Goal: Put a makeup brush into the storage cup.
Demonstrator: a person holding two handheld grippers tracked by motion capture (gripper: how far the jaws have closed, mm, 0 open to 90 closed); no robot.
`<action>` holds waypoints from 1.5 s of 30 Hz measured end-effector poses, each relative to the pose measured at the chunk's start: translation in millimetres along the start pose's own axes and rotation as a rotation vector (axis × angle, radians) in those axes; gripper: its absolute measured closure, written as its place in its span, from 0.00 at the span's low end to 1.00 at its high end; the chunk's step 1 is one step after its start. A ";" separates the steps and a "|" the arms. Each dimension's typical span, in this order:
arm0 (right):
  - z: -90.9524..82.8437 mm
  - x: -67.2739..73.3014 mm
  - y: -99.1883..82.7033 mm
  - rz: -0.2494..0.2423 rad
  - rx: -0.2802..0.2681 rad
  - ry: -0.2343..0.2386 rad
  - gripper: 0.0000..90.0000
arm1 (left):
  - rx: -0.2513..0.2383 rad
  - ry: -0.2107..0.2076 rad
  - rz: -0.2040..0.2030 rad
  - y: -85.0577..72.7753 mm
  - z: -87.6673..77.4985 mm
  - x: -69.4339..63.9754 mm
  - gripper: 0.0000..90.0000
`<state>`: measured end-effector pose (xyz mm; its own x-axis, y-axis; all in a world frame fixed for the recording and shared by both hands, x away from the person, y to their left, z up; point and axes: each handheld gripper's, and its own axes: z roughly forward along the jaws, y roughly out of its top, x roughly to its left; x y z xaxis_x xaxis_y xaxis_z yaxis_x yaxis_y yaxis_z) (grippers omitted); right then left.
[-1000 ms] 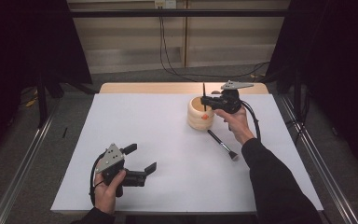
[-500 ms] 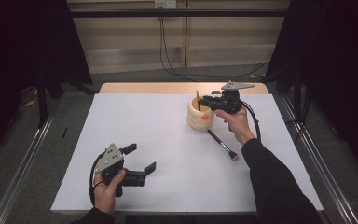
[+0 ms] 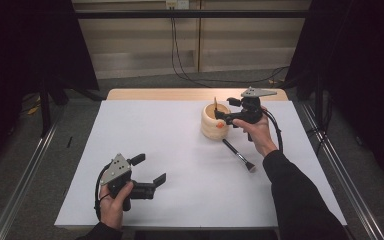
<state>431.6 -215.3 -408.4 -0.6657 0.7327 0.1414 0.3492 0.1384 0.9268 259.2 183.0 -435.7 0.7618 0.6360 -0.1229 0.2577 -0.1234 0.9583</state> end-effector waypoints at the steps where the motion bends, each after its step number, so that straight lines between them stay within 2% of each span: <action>1: -0.8 0.0 0.3 -0.005 -0.005 0.004 0.03 | -0.005 -0.007 0.001 -0.1 0.0 0.6 0.02; 2: -2.1 0.5 0.7 -0.011 -0.009 0.003 0.00 | 0.000 0.006 0.002 0.2 -0.6 -0.1 0.02; 4: -4.2 2.1 1.0 0.004 -0.017 0.002 0.04 | 0.002 0.010 0.001 0.4 -0.8 -0.2 0.02; 11: -12.3 5.5 -5.9 0.018 -0.029 -0.010 0.03 | 0.010 0.018 0.011 0.9 -2.0 0.0 0.02; 15: -19.3 10.9 -10.1 -0.004 -0.042 -0.041 0.02 | -0.002 0.019 0.001 1.0 -2.3 -0.4 0.02; 17: -22.6 15.9 -12.5 -0.021 -0.045 -0.072 0.02 | 0.001 0.022 0.013 1.3 -3.2 0.6 0.02; 18: -24.6 17.6 -13.3 -0.025 -0.045 -0.077 0.02 | -0.007 0.004 0.005 1.0 -3.1 1.3 0.02; 20: -29.5 20.3 -15.1 -0.029 -0.072 -0.090 0.02 | 0.000 0.020 0.012 1.5 -3.9 1.0 0.02; 23: -36.3 22.4 -16.2 -0.034 -0.073 -0.090 0.02 | -0.001 0.020 0.007 1.4 -3.6 0.8 0.02; 26: -43.2 23.6 -18.2 -0.029 -0.089 -0.096 0.02 | 0.001 0.026 0.020 1.7 -4.4 0.9 0.02; 31: -56.3 23.9 -25.4 -0.036 -0.087 -0.104 0.01 | -0.011 0.033 0.007 2.6 -3.5 0.4 0.02; 36: -67.7 27.1 -28.8 -0.011 -0.087 -0.116 0.00 | -0.014 0.032 0.008 2.4 -5.1 1.1 0.02; 39: -74.7 28.4 -33.3 -0.002 -0.102 -0.099 0.00 | -0.010 0.039 0.009 2.2 -5.3 1.2 0.02; 45: -92.6 32.1 -42.3 0.020 -0.112 -0.127 0.01 | -0.004 0.035 0.016 1.8 -5.4 0.5 0.02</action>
<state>334.4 -259.4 -410.8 -0.5680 0.8140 0.1219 0.2815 0.0529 0.9581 256.8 187.2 -432.7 0.7449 0.6599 -0.0985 0.2429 -0.1308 0.9612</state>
